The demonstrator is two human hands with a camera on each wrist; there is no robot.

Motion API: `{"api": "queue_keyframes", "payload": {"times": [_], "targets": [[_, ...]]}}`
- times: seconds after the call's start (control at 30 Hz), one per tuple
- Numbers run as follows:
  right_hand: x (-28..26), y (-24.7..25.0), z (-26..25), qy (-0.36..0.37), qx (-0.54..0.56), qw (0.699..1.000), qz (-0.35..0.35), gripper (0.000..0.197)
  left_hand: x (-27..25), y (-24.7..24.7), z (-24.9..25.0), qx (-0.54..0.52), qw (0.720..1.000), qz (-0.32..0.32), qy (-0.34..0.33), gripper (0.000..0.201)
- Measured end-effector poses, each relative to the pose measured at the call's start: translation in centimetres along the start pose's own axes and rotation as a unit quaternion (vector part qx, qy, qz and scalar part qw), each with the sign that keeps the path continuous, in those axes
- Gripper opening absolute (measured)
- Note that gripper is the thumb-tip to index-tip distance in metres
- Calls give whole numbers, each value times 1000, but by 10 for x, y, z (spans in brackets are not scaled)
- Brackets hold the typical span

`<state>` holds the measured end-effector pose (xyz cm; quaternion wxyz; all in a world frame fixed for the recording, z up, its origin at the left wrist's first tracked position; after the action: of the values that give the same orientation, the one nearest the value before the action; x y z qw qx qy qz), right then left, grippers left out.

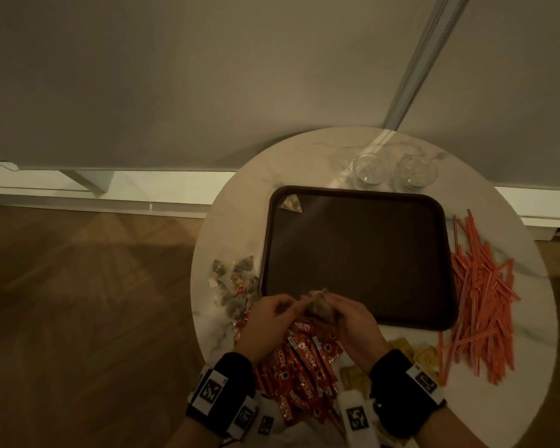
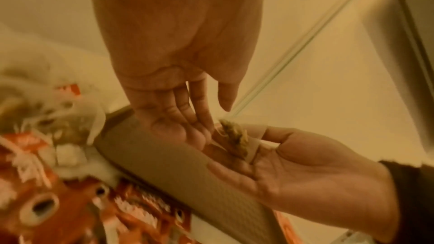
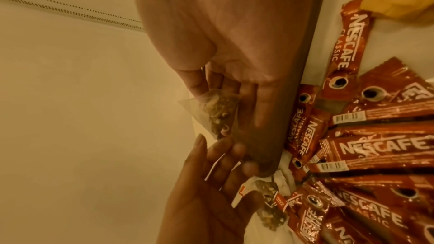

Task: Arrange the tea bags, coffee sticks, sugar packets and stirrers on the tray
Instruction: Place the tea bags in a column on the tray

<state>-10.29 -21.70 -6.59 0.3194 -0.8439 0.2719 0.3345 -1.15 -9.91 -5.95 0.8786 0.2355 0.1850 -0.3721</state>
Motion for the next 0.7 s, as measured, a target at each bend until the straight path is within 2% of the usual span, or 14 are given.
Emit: {"api": "queue_keyframes", "payload": {"times": [0.17, 0.33, 0.5, 0.7], "targets": [[-3, 3, -2, 30, -19, 999, -4, 30, -1, -21, -3, -156, 984, -42, 68, 25], [-1, 9, 4, 45, -82, 996, -3, 32, 1, -28, 1, -218, 973, -33, 72, 19], [8, 20, -1, 53, -106, 993, 15, 31, 16, -24, 1, -214, 975, 9, 55, 15], [39, 33, -23, 56, -190, 980, 27, 17, 51, -21, 3, -163, 985, 18, 45, 14]]}}
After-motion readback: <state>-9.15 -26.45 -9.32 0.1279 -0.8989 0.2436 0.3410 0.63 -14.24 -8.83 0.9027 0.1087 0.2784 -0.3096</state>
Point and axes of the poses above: each hand's wrist, its own x-axis towards the middle knuckle, its own y-axis out of the back of the hand, z = x × y, the point moved 7 cm from there along x, towards the middle knuckle, and after that the axes turned 2 degrees about z, right-handed, at the moved point
